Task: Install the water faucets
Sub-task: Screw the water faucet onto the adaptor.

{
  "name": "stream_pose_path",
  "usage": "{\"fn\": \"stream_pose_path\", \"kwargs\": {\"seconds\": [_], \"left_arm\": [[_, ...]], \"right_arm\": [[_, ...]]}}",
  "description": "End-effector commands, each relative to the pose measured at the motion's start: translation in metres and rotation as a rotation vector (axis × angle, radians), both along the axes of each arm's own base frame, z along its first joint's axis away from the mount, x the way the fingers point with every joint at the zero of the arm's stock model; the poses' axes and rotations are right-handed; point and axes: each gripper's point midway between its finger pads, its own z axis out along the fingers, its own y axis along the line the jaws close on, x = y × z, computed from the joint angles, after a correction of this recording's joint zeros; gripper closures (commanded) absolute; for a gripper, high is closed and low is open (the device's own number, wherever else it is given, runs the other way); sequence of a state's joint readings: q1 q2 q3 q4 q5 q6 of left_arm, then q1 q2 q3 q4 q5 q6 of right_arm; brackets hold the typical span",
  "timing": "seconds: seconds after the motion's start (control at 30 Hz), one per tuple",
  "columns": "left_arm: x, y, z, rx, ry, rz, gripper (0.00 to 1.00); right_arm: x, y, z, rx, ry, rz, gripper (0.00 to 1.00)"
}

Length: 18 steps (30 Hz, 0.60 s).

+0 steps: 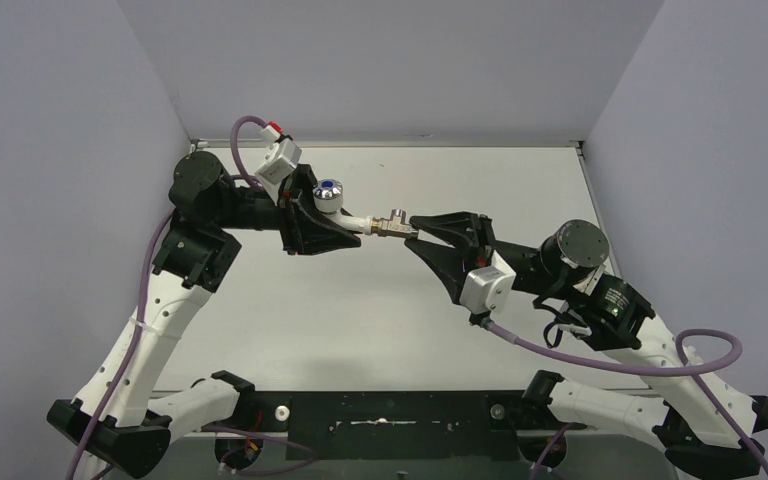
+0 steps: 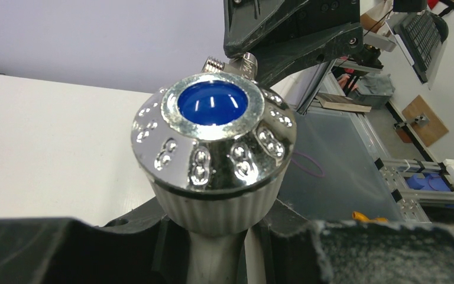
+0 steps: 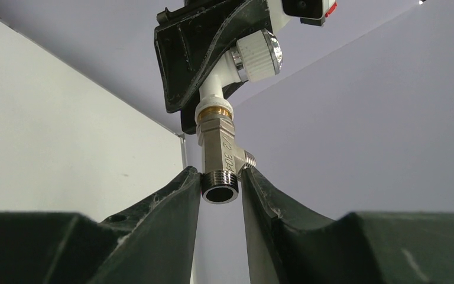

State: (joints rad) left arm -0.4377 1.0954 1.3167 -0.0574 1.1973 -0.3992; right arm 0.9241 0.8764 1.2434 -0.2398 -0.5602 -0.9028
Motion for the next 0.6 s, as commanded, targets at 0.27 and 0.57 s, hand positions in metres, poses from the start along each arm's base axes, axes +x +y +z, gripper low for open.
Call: {"fn": "stream_pose_path", "kwargs": {"seconds": [0.27, 0.57], "left_arm": [[-0.007, 0.003, 0.018, -0.034, -0.074, 0.0, 1.0], [-0.009, 0.003, 0.012, -0.018, -0.086, -0.029, 1.0]], "right_arm": [[0.006, 0.0, 0.009, 0.047, 0.002, -0.034, 0.78], [0.015, -0.005, 0.017, 0.173, 0.162, -0.088, 0.96]]}}
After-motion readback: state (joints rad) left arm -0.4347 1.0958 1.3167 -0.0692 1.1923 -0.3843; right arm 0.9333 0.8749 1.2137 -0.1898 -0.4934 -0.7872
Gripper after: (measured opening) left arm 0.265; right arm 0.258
